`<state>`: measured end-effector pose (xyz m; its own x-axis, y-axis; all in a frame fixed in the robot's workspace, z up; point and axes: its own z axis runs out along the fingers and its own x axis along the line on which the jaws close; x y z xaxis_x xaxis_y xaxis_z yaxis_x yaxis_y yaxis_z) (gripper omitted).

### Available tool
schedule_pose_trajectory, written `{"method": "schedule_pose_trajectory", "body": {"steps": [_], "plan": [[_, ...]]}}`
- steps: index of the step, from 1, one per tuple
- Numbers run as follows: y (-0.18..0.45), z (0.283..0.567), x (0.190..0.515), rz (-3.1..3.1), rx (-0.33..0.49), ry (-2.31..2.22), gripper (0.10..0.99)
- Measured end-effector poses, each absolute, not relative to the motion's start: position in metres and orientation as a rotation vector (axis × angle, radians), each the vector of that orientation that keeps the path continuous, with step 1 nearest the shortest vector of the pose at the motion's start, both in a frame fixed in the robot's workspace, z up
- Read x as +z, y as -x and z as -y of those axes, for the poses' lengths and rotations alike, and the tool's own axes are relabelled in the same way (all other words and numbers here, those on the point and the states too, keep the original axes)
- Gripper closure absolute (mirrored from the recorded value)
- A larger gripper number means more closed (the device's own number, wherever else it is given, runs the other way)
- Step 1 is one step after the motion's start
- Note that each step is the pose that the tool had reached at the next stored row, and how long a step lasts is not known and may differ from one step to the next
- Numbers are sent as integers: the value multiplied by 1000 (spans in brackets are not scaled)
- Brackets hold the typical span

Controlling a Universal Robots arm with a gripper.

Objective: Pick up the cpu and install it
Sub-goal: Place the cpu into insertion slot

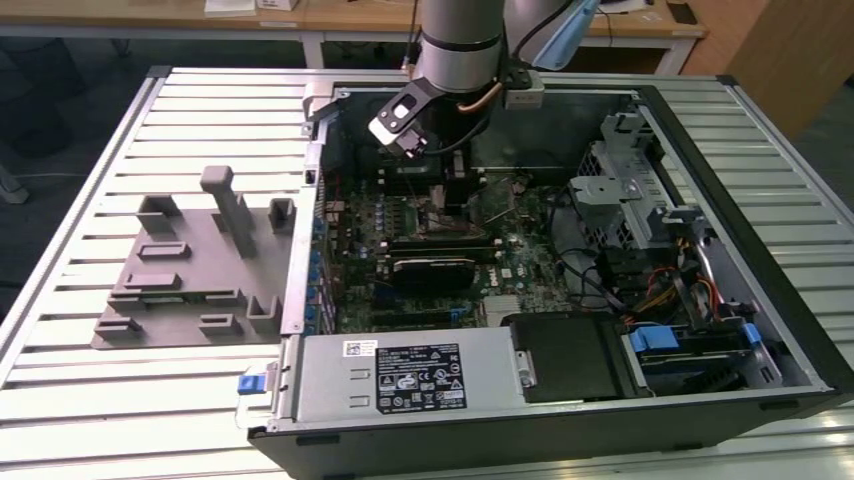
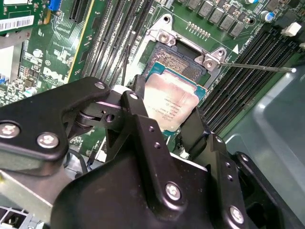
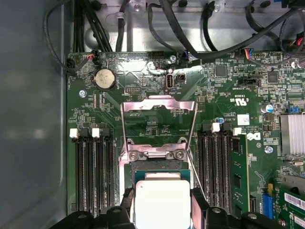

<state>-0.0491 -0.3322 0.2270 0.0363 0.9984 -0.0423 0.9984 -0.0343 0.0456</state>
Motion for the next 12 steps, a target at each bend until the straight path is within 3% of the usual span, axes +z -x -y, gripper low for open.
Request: {"method": "schedule_pose_trajectory", "body": {"steps": [12], "plan": [[49, 335, 228, -2139, 2, -2216, 541]]}}
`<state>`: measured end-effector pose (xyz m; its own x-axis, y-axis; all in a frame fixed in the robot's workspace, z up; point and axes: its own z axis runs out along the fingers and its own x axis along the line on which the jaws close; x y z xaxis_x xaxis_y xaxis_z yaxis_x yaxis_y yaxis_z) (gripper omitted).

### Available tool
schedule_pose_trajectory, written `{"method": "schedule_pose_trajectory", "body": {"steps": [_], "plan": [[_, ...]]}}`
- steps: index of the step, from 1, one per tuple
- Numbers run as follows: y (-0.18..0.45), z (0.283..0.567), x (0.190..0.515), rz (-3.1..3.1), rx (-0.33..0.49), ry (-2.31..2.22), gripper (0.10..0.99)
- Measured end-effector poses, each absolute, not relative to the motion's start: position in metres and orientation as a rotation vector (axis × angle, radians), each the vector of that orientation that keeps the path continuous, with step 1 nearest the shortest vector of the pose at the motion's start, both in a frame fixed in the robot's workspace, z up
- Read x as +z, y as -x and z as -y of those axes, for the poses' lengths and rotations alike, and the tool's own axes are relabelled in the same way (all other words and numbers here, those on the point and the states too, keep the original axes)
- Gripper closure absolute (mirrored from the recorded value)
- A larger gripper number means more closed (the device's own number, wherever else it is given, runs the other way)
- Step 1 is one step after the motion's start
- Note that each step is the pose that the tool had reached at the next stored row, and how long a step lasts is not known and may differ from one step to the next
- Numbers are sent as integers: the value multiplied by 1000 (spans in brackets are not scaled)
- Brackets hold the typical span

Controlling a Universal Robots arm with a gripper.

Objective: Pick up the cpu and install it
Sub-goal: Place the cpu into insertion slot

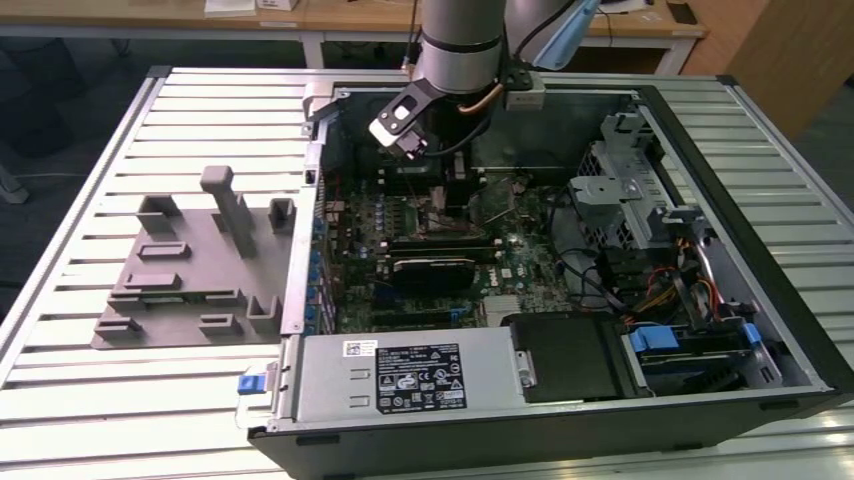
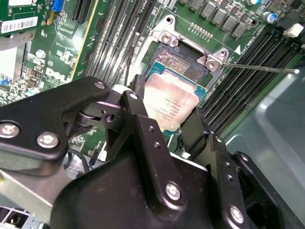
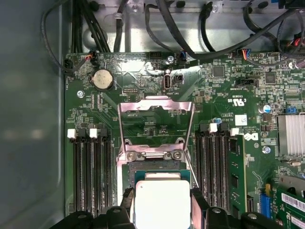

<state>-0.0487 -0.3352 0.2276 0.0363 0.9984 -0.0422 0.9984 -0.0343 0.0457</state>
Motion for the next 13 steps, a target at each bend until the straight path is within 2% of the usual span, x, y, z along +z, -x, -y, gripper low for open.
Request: {"method": "schedule_pose_trajectory", "body": {"steps": [13], "plan": [[49, 337, 226, -2138, 2, -2216, 541]]}}
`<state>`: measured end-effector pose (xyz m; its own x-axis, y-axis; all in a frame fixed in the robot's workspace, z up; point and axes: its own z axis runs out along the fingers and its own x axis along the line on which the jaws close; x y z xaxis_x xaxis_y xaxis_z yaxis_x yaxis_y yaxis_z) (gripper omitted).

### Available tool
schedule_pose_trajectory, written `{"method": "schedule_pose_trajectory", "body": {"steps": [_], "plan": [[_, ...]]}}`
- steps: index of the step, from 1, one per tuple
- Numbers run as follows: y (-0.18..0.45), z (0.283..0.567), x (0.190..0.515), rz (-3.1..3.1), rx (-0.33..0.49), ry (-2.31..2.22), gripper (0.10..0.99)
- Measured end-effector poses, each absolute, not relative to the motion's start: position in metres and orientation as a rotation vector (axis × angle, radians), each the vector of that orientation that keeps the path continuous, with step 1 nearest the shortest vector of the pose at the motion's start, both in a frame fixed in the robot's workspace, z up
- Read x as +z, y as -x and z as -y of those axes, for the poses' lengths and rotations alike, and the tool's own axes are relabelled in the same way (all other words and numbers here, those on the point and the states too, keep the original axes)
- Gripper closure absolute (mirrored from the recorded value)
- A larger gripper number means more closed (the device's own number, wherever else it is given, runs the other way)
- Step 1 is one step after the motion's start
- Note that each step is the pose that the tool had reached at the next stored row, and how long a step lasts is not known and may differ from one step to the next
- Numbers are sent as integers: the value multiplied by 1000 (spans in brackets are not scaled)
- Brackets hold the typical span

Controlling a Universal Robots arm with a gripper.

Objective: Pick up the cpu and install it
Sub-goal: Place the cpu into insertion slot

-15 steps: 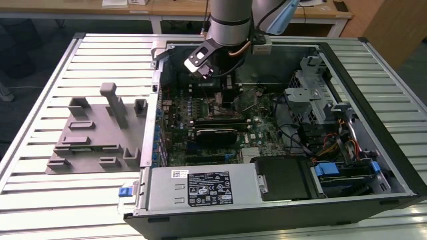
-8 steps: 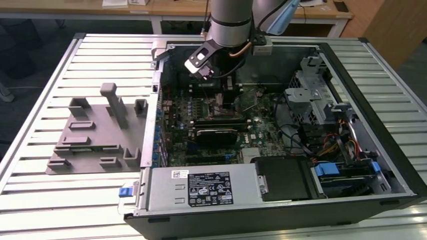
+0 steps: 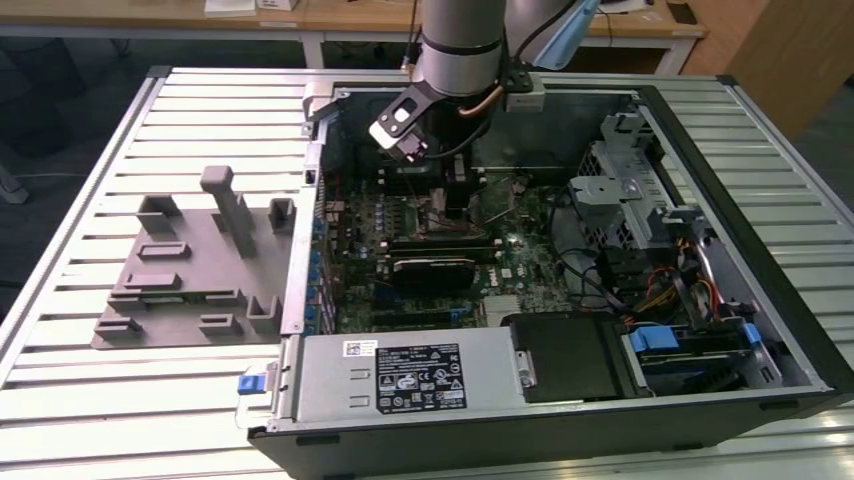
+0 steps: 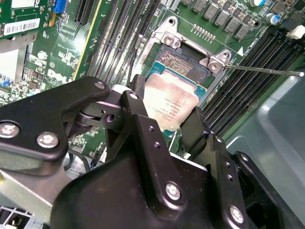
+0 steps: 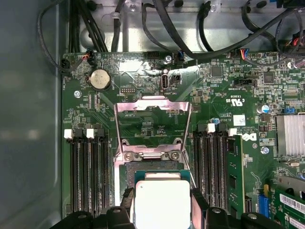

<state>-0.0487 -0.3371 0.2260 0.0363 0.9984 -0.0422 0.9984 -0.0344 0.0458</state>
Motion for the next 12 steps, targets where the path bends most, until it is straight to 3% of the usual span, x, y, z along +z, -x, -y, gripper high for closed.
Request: {"method": "schedule_pose_trajectory", "body": {"steps": [12], "plan": [[49, 337, 222, -2139, 2, -2215, 541]]}}
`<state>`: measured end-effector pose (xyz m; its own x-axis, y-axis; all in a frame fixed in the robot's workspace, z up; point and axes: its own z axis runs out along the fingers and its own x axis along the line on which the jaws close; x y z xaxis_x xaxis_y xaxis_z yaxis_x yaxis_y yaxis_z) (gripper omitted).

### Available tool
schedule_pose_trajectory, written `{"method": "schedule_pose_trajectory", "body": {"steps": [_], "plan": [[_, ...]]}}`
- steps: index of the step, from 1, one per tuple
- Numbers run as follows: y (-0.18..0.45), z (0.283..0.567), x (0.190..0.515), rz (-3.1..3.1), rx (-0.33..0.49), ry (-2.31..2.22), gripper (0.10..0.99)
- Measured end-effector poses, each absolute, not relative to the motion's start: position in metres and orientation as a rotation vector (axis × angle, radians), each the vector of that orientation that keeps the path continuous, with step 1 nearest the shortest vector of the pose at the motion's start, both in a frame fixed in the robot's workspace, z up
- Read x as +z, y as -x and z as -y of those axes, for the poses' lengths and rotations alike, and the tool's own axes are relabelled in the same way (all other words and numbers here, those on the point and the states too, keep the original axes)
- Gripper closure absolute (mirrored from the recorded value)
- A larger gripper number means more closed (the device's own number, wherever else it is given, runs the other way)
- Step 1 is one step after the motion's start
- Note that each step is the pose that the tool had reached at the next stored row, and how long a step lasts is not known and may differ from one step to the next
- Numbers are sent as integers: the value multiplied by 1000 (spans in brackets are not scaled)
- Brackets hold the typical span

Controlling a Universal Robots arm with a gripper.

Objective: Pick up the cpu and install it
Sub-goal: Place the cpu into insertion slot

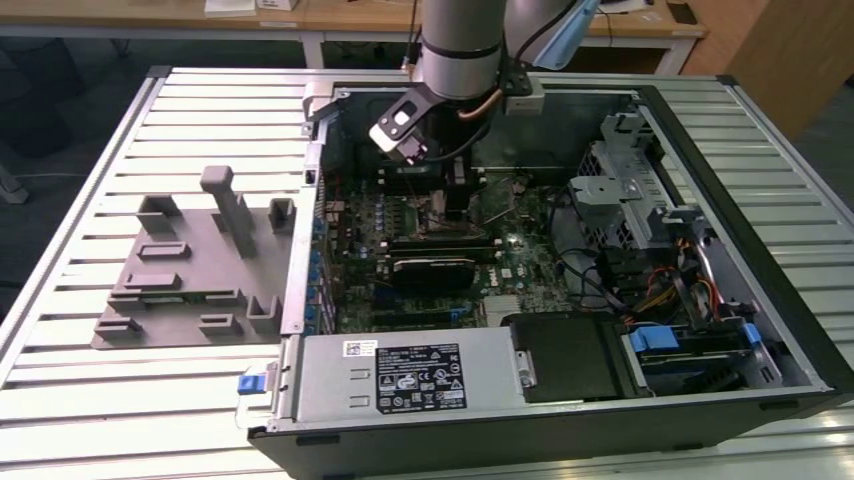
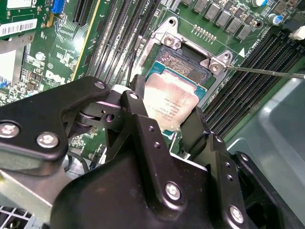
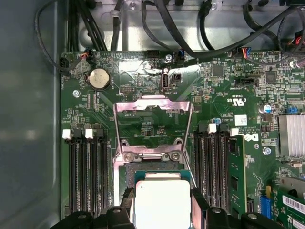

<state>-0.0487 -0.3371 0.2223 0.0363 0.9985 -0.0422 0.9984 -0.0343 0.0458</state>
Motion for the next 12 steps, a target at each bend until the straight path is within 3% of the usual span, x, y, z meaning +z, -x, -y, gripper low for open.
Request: {"method": "schedule_pose_trajectory", "body": {"steps": [12], "plan": [[49, 337, 218, -2174, 4, -2180, 541]]}}
